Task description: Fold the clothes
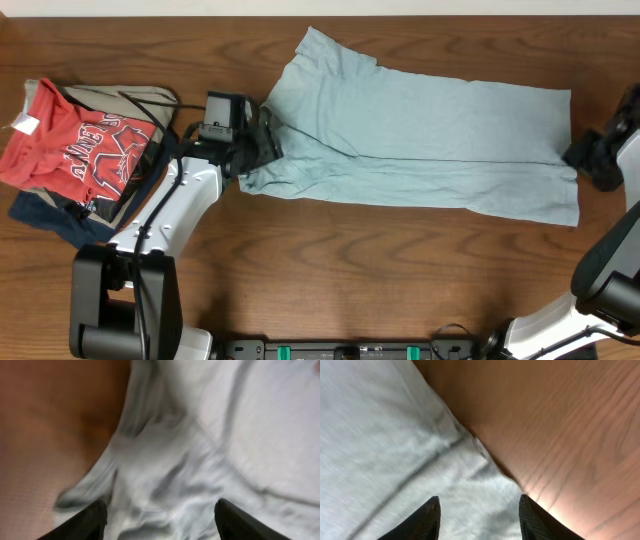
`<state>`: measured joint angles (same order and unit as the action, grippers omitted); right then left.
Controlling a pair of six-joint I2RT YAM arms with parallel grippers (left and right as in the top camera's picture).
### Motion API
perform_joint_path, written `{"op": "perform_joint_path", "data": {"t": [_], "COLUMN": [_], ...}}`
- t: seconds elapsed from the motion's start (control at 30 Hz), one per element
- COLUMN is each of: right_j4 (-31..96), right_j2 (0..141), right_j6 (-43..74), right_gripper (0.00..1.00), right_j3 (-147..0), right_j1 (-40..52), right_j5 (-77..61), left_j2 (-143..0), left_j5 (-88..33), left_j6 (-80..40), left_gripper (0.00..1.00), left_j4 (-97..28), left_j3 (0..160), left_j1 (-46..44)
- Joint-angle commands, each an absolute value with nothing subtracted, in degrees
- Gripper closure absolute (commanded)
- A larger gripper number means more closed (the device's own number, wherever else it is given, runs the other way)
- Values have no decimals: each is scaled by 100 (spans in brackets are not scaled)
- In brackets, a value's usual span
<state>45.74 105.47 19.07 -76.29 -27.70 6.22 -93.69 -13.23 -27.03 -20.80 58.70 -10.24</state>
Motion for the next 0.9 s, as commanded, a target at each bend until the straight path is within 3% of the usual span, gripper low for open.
{"op": "perform_joint_path", "data": {"t": [0.0, 0.27, 0.53, 0.67, 0.8, 0.87], "right_j4": [4595, 4379, 4064, 4053, 4130, 4169], "right_j2": [10512, 10512, 10512, 10512, 10512, 10512], "right_j6": [1951, 1975, 1975, 1970, 1968, 1970], "right_gripper": [51, 53, 58, 64, 83, 87], "right_j3": [-7299, -6506, -6114, -6114, -6114, -6114], "right_j1": [-2812, -2812, -2871, -2871, -2871, -2871], "right_j5": [690, 906, 1050, 1052, 1055, 1055], "left_j2": [-9437, -9437, -9437, -9437, -9437, -9437], "left_j5": [-1253, -915, -781, -781, -779, -602], "left_j6": [-2659, -2364, -2362, -2359, -2359, -2359], "left_gripper": [29, 28, 29, 39, 62, 70], "left_j4": [-2519, -3127, -2412, -2045, -1887, -1872], "left_j3": [5874, 5765, 5094, 4862, 4772, 4727], "left_j1": [-1026, -1028, -1026, -1026, -1026, -1028]}}
